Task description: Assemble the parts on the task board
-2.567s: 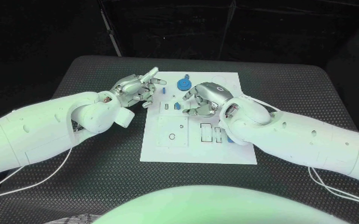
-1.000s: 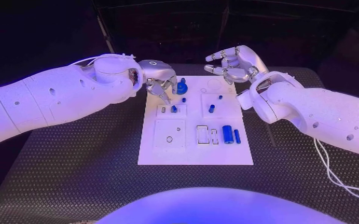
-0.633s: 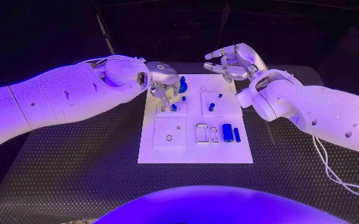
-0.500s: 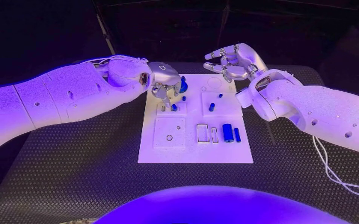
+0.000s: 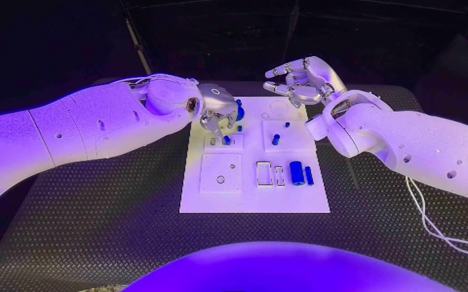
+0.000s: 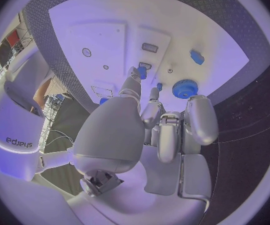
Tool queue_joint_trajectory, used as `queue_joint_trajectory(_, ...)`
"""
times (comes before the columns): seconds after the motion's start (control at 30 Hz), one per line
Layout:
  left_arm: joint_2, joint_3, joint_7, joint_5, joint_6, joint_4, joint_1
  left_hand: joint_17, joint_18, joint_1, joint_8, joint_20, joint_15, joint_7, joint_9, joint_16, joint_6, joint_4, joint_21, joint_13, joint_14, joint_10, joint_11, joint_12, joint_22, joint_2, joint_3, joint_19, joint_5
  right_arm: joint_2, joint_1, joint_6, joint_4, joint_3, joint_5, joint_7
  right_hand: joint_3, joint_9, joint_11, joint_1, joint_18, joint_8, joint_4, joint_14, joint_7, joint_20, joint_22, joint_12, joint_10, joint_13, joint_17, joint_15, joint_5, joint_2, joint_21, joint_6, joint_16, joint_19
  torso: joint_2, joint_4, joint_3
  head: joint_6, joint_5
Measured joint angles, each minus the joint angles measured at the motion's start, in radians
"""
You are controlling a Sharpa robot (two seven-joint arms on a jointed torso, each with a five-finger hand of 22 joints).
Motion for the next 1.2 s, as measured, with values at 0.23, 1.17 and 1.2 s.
queue_joint_trajectory(0.23, 0.008, -0.017, 0.007, -0.004, 0.012, -0.010, -0.001, 0.000, 0.000, 0.000, 0.000, -0.003, 0.000, 0.000, 0.001, 0.000, 0.007, 0.003, 0.005, 0.006, 0.000, 0.004, -0.004, 0.005, 0.000, 0.000, 0.003, 0.003, 0.000, 0.002, 0.000, 0.003, -0.002, 0.000, 0.000, 0.000, 0.000, 0.000, 0.000, 0.000, 0.000, 0.000, 0.000, 0.000, 0.000, 0.000, 0.000, 0.000, 0.000, 0.000, 0.000, 0.000, 0.000, 0.000, 0.000, 0.000, 0.000, 0.000, 0.000, 0.0000, 0.0001, -0.003, -0.001)
queue_joint_trajectory(1.17, 0.052, -0.023, 0.024, -0.008, 0.018, -0.053, -0.006, 0.000, 0.000, 0.020, 0.000, -0.003, -0.004, 0.000, 0.001, 0.000, 0.048, 0.015, 0.023, 0.023, -0.004, 0.012, -0.002, 0.006, 0.000, 0.032, 0.027, 0.010, 0.000, 0.012, 0.000, 0.013, -0.012, 0.000, 0.001, -0.001, -0.002, 0.000, 0.000, 0.000, 0.000, 0.004, 0.002, 0.000, 0.000, 0.000, 0.000, 0.000, 0.000, 0.000, 0.000, 0.000, 0.000, 0.000, 0.000, 0.000, 0.000, 0.000, 0.000, 0.0000, 0.0009, -0.008, 0.001)
queue_joint_trajectory(1.2, 0.053, -0.024, 0.024, -0.008, 0.019, -0.055, -0.006, 0.000, 0.000, 0.022, 0.000, -0.003, -0.004, -0.001, 0.002, 0.000, 0.055, 0.014, 0.023, 0.023, -0.004, 0.013, -0.001, 0.006, 0.000, 0.034, 0.030, 0.010, 0.000, 0.012, 0.000, 0.014, -0.012, 0.000, 0.001, -0.001, -0.002, 0.000, 0.000, 0.000, 0.000, 0.004, 0.002, 0.000, 0.000, 0.000, 0.000, 0.000, 0.000, 0.000, 0.000, 0.000, 0.000, 0.000, 0.000, 0.000, 0.000, 0.000, 0.000, 0.0000, 0.0009, -0.008, 0.000)
